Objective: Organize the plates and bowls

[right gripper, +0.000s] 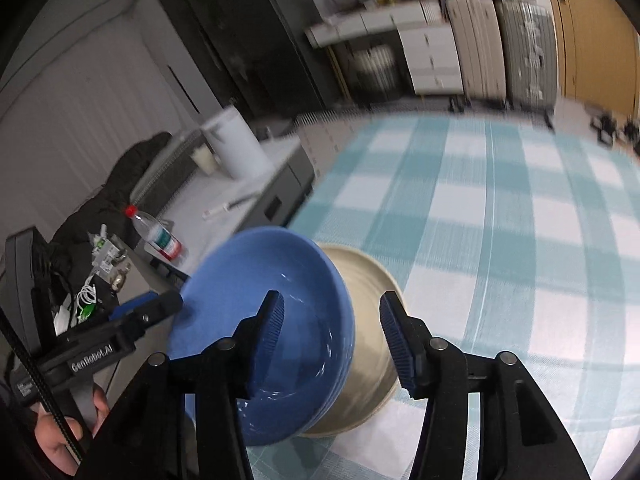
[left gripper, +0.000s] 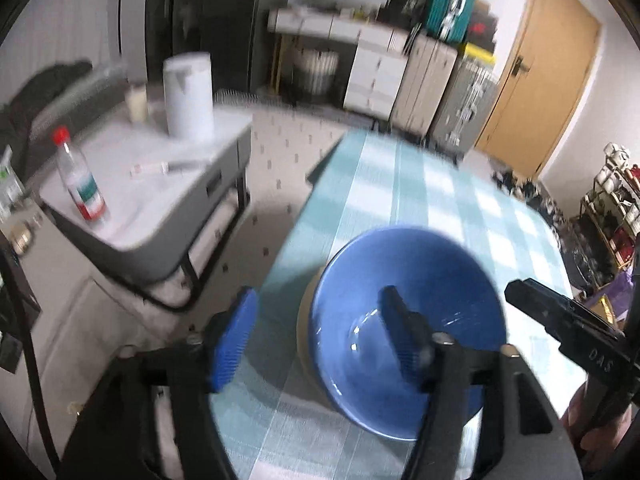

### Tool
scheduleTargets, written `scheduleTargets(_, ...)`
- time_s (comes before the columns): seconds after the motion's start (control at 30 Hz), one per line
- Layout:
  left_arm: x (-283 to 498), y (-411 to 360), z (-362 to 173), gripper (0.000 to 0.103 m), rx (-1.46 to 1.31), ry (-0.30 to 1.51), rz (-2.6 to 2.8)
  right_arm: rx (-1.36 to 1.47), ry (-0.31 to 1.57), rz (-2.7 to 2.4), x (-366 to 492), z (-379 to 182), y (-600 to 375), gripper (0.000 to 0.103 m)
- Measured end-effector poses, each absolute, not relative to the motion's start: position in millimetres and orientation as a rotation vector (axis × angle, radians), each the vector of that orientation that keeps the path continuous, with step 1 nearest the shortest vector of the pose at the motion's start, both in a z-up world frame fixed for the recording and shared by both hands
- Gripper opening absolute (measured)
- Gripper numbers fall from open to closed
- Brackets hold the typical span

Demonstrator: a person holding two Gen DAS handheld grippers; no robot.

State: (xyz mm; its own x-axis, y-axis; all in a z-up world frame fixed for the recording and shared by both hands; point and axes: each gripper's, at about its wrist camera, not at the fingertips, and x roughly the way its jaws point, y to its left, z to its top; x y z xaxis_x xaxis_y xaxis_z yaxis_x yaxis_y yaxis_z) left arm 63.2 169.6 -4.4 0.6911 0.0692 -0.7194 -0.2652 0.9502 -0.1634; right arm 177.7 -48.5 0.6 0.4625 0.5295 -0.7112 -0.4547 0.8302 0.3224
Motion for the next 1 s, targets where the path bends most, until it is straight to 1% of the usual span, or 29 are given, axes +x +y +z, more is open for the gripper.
scheduleTargets(0.03, 58.6, 166.0, 0.7, 0.086, -0.254, 0.756, 0.188, 0.077, 0.865, 0.609, 169.1, 8.2, -51.9, 0.052)
scheduleTargets(0.07, 53.0, 160.5, 5.9, 0.09, -0.241, 0.718, 0.186, 0.073, 0.84, 0.614, 163.2, 12.5, -54.6, 0.057)
scheduleTargets(0.1, 47.5, 153.6, 10.7, 0.09, -0.226, 0.684, 0.176, 0.069, 0.814, 0.62, 156.9, 16.6, -57.7, 0.066)
scheduleTargets(0.13, 45.1, 148.5, 13.1, 0.091, -0.218, 0.671, 0.161, 0.065, 0.781, 0.625, 148.8, 21.3, -62.1, 0.072)
scheduleTargets(0.17, 42.9, 144.1, 14.7, 0.091, -0.212, 0.665, 0.15, 0.065, 0.747, 0.622, 140.9, 25.5, -67.1, 0.08)
scheduleTargets(0.2, 41.3, 138.4, 15.5, 0.093, -0.206, 0.664, 0.139, 0.065, 0.716, 0.618, 133.5, 28.8, -72.0, 0.084)
scheduleTargets(0.27, 38.1, 128.5, 15.9, 0.094, -0.204, 0.662, 0.129, 0.061, 0.655, 0.612, 116.6, 36.0, -83.0, 0.085)
scheduleTargets(0.33, 34.4, 117.1, 14.6, 0.094, -0.202, 0.653, 0.114, 0.051, 0.615, 0.601, 104.3, 40.0, -92.6, 0.088)
scheduleTargets(0.4, 32.7, 107.0, 13.0, 0.094, -0.189, 0.658, 0.11, 0.045, 0.582, 0.582, 91.4, 42.6, -102.7, 0.097)
scheduleTargets(0.43, 31.9, 101.4, 12.2, 0.094, -0.177, 0.661, 0.11, 0.042, 0.574, 0.577, 86.3, 42.4, -108.0, 0.099)
scheduleTargets(0.57, 23.2, 80.4, 12.7, 0.095, -0.126, 0.632, 0.109, 0.022, 0.553, 0.557, 67.0, 38.9, -124.4, 0.1)
scheduleTargets(0.63, 17.6, 73.8, 13.4, 0.102, -0.104, 0.607, 0.12, 0.009, 0.541, 0.534, 58.0, 35.0, -132.2, 0.101)
scheduleTargets(0.67, 14.2, 70.4, 13.9, 0.103, -0.09, 0.589, 0.132, 0.005, 0.536, 0.523, 53.2, 33.1, -136.4, 0.101)
scheduleTargets(0.77, 7.3, 61.6, 15.0, 0.103, -0.03, 0.552, 0.161, 0.018, 0.524, 0.503, 41.8, 27.4, -148.9, 0.101)
scheduleTargets(1.0, 6.1, 55.4, 11.4, 0.103, -0.021, 0.59, 0.142, 0.055, 0.541, 0.488, 29.7, 19.5, -163.9, 0.101)
